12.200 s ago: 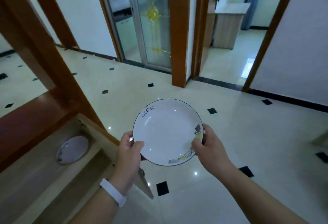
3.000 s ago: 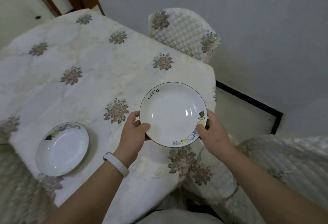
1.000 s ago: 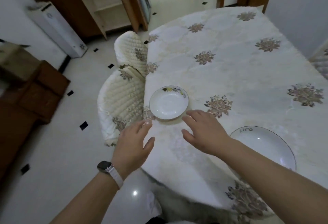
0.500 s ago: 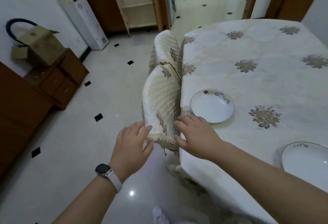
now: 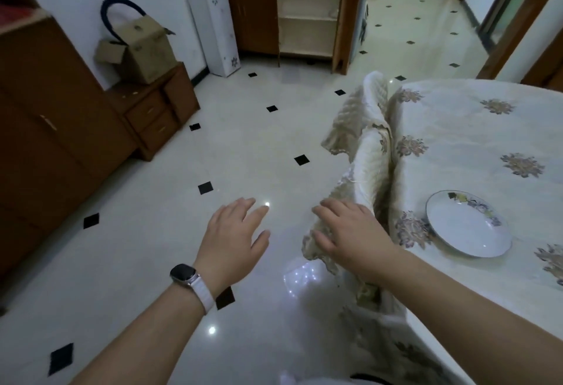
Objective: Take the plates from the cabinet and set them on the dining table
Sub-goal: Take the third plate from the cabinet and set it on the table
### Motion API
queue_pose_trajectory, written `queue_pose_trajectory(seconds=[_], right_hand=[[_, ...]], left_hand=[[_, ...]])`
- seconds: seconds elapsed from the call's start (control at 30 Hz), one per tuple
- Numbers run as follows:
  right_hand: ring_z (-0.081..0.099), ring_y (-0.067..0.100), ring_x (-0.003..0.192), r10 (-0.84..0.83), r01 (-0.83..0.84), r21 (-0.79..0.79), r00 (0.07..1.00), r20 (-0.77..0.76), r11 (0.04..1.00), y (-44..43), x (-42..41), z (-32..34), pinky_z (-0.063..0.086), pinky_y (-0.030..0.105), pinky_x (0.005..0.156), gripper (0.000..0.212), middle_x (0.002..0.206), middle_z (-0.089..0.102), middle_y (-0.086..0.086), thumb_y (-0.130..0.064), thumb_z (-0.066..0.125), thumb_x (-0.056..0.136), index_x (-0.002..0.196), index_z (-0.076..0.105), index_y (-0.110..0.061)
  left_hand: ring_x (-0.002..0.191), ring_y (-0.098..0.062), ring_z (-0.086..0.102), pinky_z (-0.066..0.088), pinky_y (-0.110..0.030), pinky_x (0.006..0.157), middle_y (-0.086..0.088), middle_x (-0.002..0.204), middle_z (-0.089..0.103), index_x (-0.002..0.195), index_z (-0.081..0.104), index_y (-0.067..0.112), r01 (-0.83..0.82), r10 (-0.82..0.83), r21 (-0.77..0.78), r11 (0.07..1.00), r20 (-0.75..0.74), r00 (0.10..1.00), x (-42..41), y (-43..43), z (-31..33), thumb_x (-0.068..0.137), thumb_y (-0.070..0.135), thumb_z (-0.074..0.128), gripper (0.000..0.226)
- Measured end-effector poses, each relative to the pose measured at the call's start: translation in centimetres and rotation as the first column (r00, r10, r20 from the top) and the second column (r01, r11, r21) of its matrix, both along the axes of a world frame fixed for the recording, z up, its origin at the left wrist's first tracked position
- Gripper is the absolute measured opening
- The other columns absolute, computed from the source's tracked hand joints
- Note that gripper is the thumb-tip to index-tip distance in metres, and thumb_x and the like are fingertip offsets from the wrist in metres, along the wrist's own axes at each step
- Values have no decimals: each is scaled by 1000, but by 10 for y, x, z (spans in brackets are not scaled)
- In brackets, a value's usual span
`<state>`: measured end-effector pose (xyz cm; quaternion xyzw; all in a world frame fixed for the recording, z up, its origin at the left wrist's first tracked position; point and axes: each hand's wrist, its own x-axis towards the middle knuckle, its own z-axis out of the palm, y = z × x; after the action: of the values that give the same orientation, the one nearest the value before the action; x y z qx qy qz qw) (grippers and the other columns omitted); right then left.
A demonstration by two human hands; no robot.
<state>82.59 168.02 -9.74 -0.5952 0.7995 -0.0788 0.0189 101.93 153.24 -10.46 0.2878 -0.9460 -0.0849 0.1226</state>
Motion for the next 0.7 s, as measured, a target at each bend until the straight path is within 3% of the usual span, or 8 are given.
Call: queue_pose_trajectory(seconds=[0.37, 0.7], right_hand=[[52, 27, 119, 84, -84, 10, 996, -32, 996, -77, 8, 4, 36, 38, 96, 43, 133, 57, 2, -39, 53, 93, 130, 57, -17], [49, 23, 122, 119, -119, 49, 993, 9, 992, -177, -49, -28, 35, 37, 99, 46, 137, 53, 0, -45, 46, 95, 134, 52, -20]], left_hand=[[130, -31, 46, 32, -47, 110, -11, 138, 54, 132, 59, 16, -180, 184, 61, 982, -78, 980, 41, -51, -13, 92, 32, 61, 43], [126, -31, 50, 32, -46, 109, -11, 133, 58, 130, 60, 16, -180, 180, 21, 984, -31, 983, -20, -136, -24, 90, 32, 63, 42]])
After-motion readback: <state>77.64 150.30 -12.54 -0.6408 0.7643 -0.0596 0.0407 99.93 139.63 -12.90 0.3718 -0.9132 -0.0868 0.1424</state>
